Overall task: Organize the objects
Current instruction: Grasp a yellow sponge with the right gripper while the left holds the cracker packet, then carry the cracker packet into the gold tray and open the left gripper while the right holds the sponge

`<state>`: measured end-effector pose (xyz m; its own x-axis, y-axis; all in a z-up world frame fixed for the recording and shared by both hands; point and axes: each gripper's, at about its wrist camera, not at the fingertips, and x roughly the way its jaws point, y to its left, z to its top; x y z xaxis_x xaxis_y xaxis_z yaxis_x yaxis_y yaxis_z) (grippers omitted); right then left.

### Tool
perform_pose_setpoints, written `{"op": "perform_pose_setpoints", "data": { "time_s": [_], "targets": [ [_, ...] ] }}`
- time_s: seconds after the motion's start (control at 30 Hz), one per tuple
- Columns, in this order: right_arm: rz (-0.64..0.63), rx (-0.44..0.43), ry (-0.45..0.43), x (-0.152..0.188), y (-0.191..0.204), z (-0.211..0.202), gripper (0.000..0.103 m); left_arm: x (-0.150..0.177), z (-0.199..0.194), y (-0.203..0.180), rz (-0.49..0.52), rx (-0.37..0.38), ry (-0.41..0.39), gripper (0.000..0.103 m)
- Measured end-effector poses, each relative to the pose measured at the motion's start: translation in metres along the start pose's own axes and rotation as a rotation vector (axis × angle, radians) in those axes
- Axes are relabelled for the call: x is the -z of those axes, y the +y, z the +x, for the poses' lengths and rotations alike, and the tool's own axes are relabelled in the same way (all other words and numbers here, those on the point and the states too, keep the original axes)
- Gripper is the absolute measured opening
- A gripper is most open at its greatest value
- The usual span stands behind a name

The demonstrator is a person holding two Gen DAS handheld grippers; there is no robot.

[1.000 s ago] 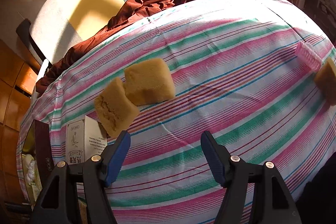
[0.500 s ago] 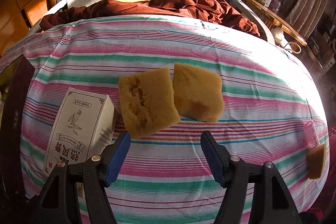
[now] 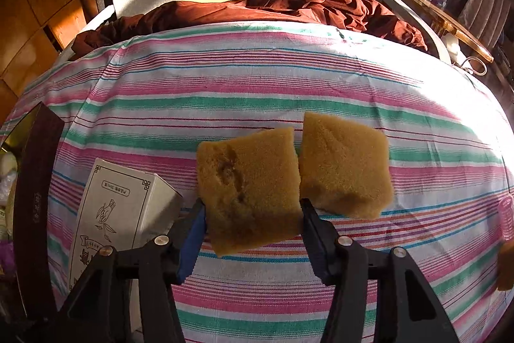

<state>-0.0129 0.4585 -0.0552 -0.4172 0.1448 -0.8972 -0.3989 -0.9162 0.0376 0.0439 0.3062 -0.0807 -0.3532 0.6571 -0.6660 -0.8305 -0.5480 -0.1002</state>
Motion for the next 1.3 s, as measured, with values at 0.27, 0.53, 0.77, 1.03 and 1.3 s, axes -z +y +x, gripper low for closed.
{"op": "perform_pose_setpoints", "data": {
  "time_s": [0.27, 0.53, 0.77, 1.03, 1.3],
  "targets": [
    [0.035, 0.09, 0.101, 0.036, -0.001, -0.025, 0.053, 0.0, 0.0, 0.001, -0.007, 0.009, -0.003, 0.05],
    [0.088, 0.094, 0.124, 0.056, -0.009, -0.03, 0.053, 0.001, 0.0, 0.002, -0.008, 0.011, -0.004, 0.05],
    [0.05, 0.119, 0.126, 0.054, -0.005, -0.022, 0.052, 0.001, -0.001, -0.001, 0.003, 0.001, -0.006, 0.048],
    [0.02, 0.134, 0.123, 0.052, -0.003, -0.02, 0.052, 0.001, -0.002, -0.003, 0.008, -0.01, 0.004, 0.047],
    [0.015, 0.134, 0.117, 0.051, -0.001, -0.019, 0.052, -0.004, -0.007, -0.008, 0.004, -0.059, 0.06, 0.047]
  ]
}}
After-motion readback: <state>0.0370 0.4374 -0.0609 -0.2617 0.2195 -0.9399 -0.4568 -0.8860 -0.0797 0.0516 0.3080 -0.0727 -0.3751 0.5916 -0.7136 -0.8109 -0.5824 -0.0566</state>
